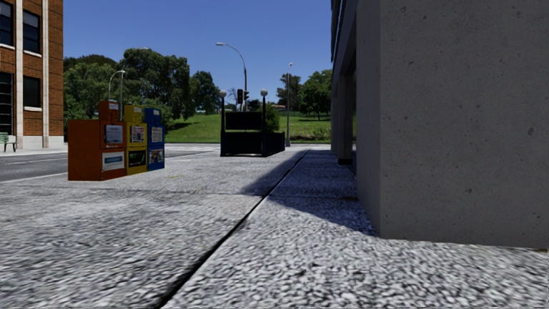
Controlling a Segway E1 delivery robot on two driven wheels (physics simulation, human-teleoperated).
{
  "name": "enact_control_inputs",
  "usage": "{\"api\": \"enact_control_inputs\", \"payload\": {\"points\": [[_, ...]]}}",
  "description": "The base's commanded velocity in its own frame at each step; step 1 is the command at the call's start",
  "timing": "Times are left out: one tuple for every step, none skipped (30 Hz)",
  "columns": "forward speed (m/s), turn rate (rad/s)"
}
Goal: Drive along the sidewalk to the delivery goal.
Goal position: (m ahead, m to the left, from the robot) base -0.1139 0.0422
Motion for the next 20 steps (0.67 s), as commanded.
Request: {"api": "enact_control_inputs", "payload": {"points": [[0.0,0.0],[0.0,0.0],[0.0,0.0],[0.0,0.0],[0.0,0.0],[0.0,0.0],[0.0,0.0],[0.0,0.0],[0.0,0.0],[0.0,0.0],[0.0,0.0],[0.0,0.0],[0.0,0.0],[0.0,0.0],[0.0,0.0],[0.0,0.0],[0.0,0.0],[0.0,0.0],[0.0,0.0],[0.0,0.0]]}}
